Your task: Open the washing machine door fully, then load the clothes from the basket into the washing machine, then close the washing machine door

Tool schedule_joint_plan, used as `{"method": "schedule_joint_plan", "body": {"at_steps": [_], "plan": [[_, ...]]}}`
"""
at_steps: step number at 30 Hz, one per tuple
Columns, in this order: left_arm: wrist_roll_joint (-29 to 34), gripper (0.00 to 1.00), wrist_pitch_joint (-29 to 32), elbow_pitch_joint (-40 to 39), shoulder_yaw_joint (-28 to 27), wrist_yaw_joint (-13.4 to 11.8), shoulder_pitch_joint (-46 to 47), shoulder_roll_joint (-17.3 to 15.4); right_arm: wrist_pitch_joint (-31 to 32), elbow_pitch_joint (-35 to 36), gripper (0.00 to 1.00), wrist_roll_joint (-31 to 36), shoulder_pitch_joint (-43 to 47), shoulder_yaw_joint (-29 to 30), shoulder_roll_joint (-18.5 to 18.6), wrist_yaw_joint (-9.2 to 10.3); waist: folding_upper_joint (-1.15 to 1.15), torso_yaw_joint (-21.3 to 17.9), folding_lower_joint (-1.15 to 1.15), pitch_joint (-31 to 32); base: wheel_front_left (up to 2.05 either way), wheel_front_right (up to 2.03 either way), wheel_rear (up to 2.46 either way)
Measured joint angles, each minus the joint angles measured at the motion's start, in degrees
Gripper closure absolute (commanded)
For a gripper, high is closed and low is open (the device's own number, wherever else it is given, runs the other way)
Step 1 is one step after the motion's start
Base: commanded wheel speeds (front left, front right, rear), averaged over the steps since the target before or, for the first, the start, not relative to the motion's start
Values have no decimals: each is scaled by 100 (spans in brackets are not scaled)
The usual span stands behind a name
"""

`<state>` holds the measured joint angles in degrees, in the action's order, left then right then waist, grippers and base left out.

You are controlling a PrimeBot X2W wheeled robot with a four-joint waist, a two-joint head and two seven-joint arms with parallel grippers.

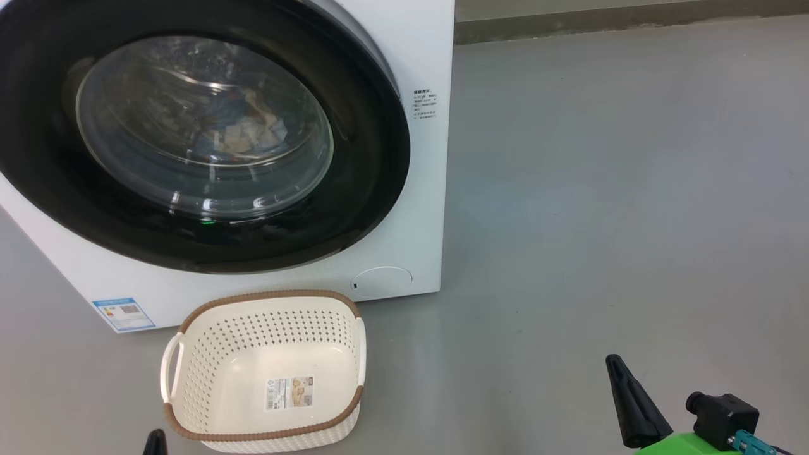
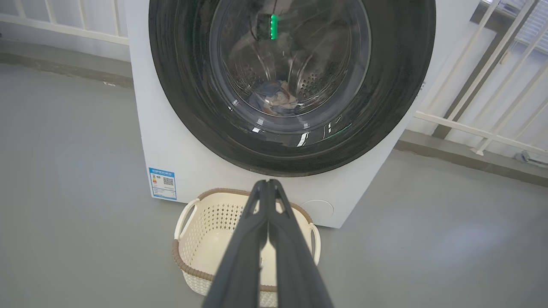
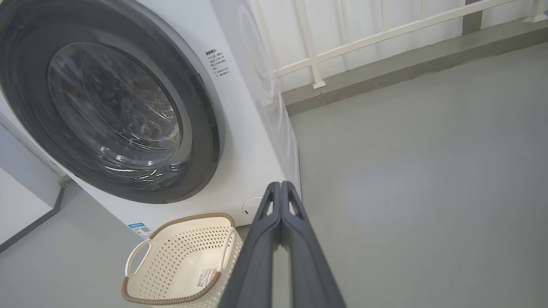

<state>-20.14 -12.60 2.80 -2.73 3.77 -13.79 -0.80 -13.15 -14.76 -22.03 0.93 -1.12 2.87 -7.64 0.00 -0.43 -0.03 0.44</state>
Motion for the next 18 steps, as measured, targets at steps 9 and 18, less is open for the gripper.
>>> {"method": "schedule_joint_plan", "body": {"at_steps": [9, 18], "plan": [[-498, 100, 122, 86, 1, 3, 77, -7, 107, -2, 100, -531, -3, 19, 5, 0, 0, 3, 2, -8, 0, 0, 0], [-1071, 100, 249, 191, 1, 10, 175, -18, 235, -5, 100, -1071, -11, 55, 12, 0, 0, 6, 2, -13, 0, 0, 0]]}}
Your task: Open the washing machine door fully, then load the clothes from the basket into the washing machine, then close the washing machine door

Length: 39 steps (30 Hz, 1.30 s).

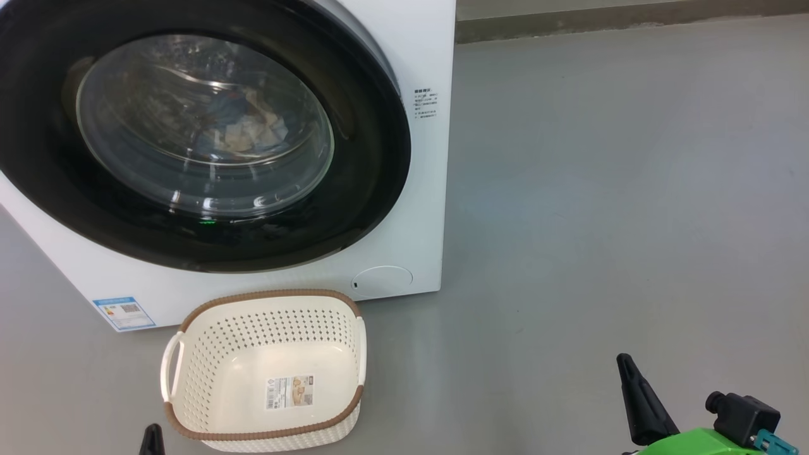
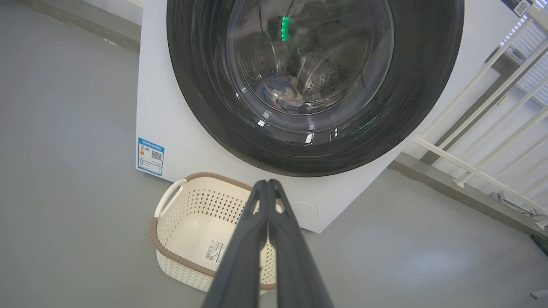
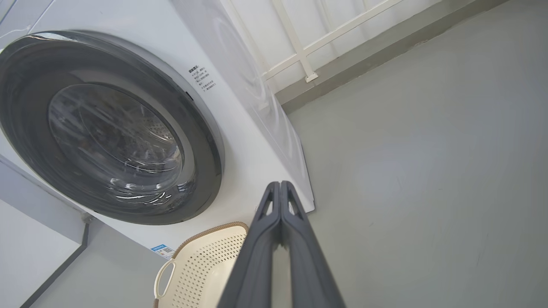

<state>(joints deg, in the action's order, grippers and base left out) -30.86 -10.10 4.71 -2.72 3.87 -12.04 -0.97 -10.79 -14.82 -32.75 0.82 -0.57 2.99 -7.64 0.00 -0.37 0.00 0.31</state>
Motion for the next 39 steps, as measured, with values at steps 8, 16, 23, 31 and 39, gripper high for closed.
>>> {"method": "schedule_joint_plan", "body": {"at_steps": [8, 16, 23, 31, 39], "plan": [[-539, 100, 151, 99, -2, 42, 135, -18, 147, -3, 100, -582, -5, 93, 4, 0, 0, 4, 0, -5, 0, 0, 0], [-1060, 100, 267, 181, -8, 46, 303, -31, 270, -10, 100, -1049, -48, 126, 16, 0, 0, 6, 0, -9, 0, 0, 0], [-1505, 100, 379, 256, -13, 52, 382, -40, 375, -11, 100, -1466, -96, 149, 23, 0, 0, 9, 0, -12, 0, 0, 0], [-1976, 100, 506, 336, -24, 101, 516, -49, 515, -12, 100, -1984, -99, 188, 25, 0, 0, 12, 0, -16, 0, 0, 0], [-2490, 100, 648, 422, -34, 102, 603, -66, 627, -19, 100, -2452, -181, 290, 31, 0, 0, 15, 0, -20, 0, 0, 0]]}}
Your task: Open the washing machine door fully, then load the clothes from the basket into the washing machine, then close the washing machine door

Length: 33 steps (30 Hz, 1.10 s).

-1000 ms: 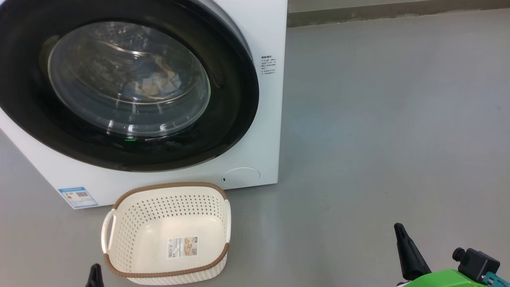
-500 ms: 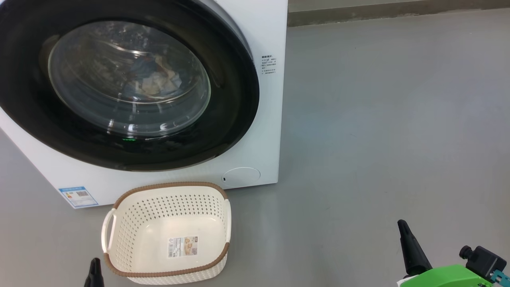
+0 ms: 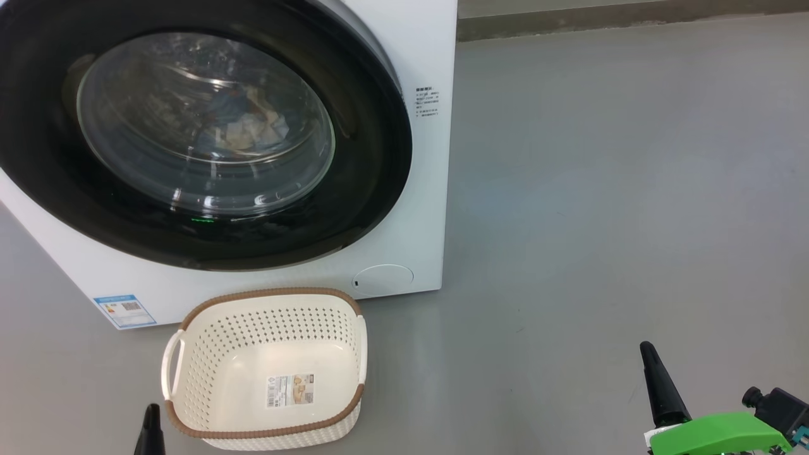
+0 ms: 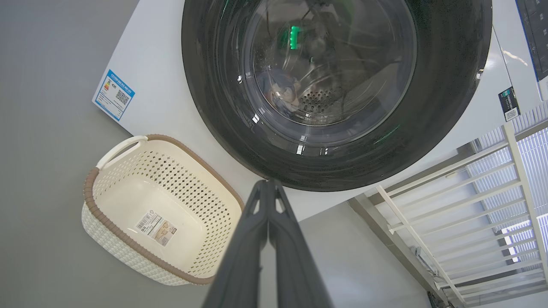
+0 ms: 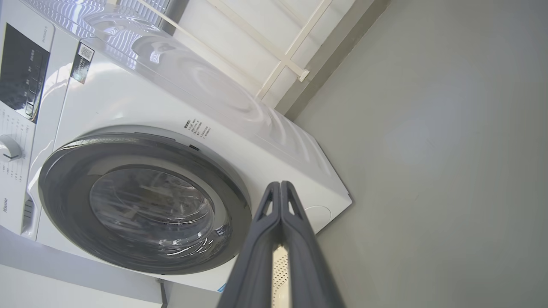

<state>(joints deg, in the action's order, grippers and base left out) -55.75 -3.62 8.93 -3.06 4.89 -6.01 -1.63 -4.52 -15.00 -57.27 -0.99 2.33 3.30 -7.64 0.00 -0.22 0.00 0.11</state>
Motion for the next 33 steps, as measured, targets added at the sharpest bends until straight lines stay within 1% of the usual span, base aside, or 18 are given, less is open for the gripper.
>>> {"method": "schedule_joint_plan", "body": {"at_steps": [4, 18, 20, 33], "plan": [[-220, 100, 56, 40, -8, 40, 96, -3, 53, -2, 100, -256, -30, 15, 1, 1, 0, 1, 0, -2, 0, 0, 0], [-1120, 100, 286, 194, -34, 52, 301, -12, 298, -11, 100, -1082, -34, 78, 2, 2, 0, 7, 0, -9, 0, 0, 0], [-1234, 100, 313, 200, -35, 91, 347, -13, 344, -12, 100, -1199, -35, 98, 2, 3, 0, 7, 0, -10, 0, 0, 0], [-2013, 100, 515, 346, -53, 101, 544, -16, 554, -25, 100, -1970, -102, 215, 2, 7, 0, 12, 0, -16, 0, 0, 0]]}}
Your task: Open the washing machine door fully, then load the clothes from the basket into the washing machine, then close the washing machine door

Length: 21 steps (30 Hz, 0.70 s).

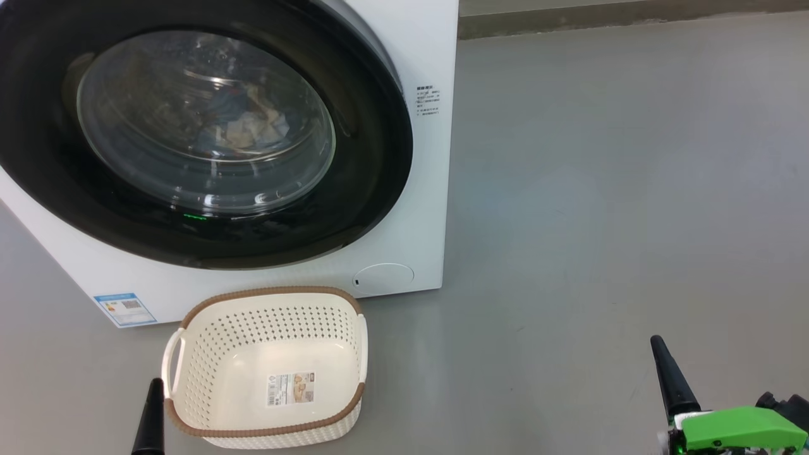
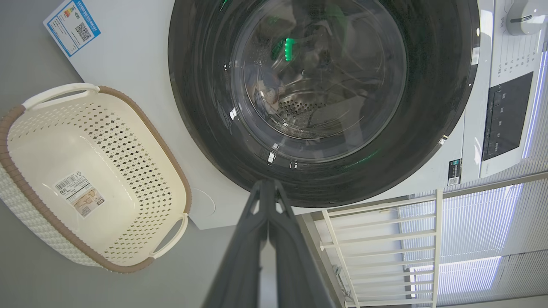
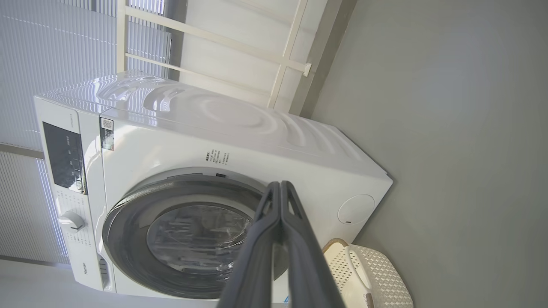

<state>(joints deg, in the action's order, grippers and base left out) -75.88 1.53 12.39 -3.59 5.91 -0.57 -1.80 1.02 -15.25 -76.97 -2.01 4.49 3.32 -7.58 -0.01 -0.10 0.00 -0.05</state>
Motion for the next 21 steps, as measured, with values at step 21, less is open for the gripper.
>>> {"method": "schedule_joint_plan", "body": {"at_steps": [21], "plan": [[-1258, 100, 324, 210, -31, 91, 292, -8, 322, -7, 100, -1199, -76, 168, -1, 1, 0, 8, 0, -10, 0, 0, 0]]}}
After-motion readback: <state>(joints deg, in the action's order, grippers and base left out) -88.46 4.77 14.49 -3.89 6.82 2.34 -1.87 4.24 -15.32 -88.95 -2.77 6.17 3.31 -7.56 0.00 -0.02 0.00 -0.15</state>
